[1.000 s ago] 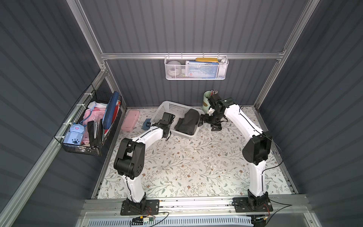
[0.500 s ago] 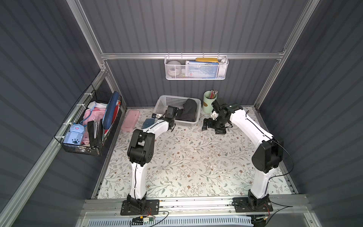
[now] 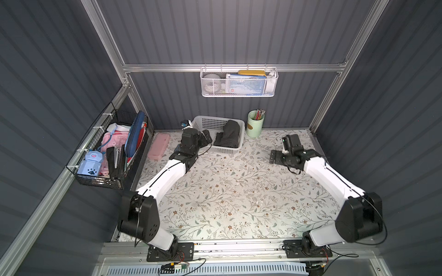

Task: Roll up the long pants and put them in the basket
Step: Reset both arms

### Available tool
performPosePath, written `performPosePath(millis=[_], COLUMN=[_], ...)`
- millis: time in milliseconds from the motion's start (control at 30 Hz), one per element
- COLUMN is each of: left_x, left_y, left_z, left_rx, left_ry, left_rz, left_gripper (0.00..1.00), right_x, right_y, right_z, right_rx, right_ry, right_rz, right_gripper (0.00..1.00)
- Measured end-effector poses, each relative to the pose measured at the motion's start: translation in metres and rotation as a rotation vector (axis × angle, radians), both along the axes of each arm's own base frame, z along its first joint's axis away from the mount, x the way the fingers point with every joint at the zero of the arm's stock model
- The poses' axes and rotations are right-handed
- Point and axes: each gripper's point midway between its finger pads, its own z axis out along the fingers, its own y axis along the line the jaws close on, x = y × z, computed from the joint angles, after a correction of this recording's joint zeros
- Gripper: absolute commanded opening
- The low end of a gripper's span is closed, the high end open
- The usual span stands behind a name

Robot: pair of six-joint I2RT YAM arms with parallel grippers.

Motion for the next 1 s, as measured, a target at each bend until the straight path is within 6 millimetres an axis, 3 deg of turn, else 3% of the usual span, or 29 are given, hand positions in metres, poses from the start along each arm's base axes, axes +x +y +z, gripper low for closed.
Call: performPosePath(millis=[100, 200, 400, 500, 633, 700, 867, 1000], left_x=[-0.034, -0.044, -0.065, -0.061, -0.039, -0.038, -0.030, -0.027], left_y=[0.029, 0.052, 0.097, 0.111, 0.104, 0.104, 0.105, 0.105], left_z=[-0.054, -0.101, -0.154, -0.175, -0.192, -0.201, -0.188, -0.183], left_rx=[0.197, 0.348, 0.425, 0.415, 0.385, 0.375, 0.370, 0.367], left_ry=[0.046, 0.118, 0.131, 0.138, 0.091, 0.098, 0.037, 0.014], left_rz=[-0.007, -0.007, 0.029, 0.038, -0.015, -0.030, -0.016, -0.013], left_gripper=[1.00, 0.99, 0.99, 0.99, 0.99, 0.99, 0.99, 0.99], right_x=[-0.020, -0.023, 0.004, 0.011, 0.006, 0.009, 0.018, 0.017], right_y=[-0.036, -0.058, -0.063, -0.064, -0.084, -0.089, -0.079, -0.076], right_z=[-0.034, -0.056, -0.061, -0.073, -0.076, -0.079, -0.066, -0.067], right_rx=[-0.124, -0.216, -0.267, -0.258, -0.195, -0.176, -0.131, -0.118], right_ry=[-0.109, -0.128, -0.283, -0.321, -0.379, -0.387, -0.444, -0.432], right_rz=[-0.059, -0.093, -0.078, -0.067, -0.104, -0.110, -0.064, -0.051], right_gripper=[0.99, 0.99, 0.99, 0.99, 0.99, 0.99, 0.99, 0.99])
